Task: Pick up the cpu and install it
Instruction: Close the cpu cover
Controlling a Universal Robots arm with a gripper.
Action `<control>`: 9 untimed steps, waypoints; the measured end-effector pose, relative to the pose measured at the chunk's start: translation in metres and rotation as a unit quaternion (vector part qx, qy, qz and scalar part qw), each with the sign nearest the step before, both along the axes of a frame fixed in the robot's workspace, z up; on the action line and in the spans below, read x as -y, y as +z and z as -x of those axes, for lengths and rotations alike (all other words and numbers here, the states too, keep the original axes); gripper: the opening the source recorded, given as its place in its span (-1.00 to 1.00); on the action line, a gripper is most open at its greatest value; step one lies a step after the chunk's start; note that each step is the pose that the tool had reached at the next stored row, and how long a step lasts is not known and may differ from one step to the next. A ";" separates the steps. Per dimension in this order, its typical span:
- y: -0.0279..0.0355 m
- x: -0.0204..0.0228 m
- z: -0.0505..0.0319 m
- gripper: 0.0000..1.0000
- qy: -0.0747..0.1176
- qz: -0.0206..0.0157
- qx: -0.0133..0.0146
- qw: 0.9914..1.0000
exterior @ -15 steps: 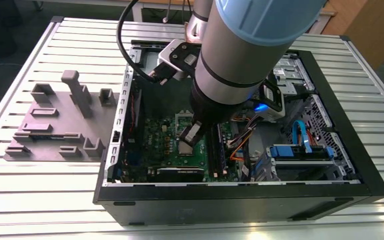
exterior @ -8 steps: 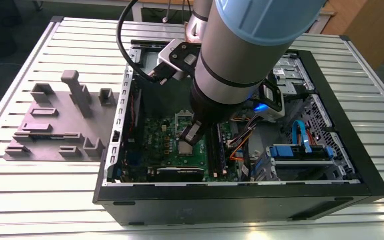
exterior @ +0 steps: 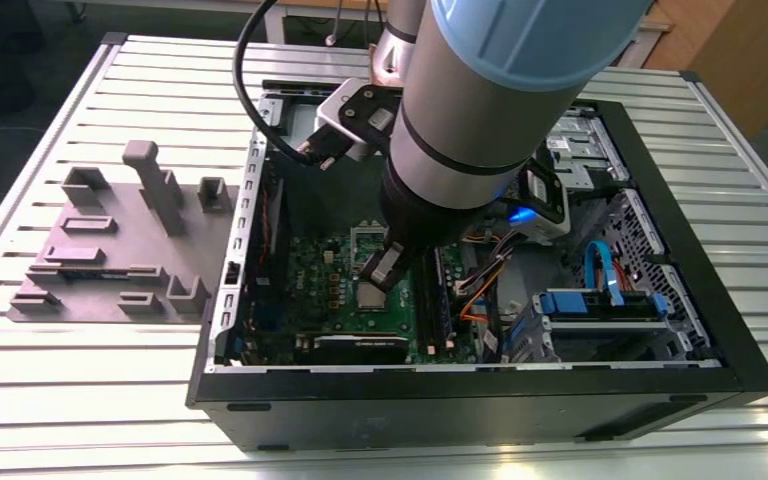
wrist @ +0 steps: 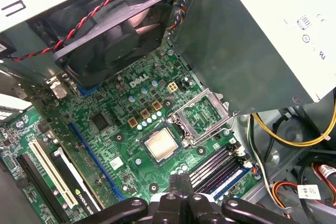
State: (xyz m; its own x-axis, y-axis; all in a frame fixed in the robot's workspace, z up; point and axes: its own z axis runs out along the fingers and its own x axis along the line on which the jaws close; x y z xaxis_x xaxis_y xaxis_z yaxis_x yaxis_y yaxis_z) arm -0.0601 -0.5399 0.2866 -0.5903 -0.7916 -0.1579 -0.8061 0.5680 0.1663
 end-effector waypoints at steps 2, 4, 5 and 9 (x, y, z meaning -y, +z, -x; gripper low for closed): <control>0.0000 0.0000 0.0000 -0.80 0.000 0.000 0.000 1.000; 0.0000 0.0000 0.0000 -0.80 0.000 0.002 0.000 1.000; 0.0000 0.0000 0.0000 -0.80 0.000 0.002 0.000 1.000; 0.0000 0.0000 0.0000 -0.80 0.000 0.002 0.000 1.000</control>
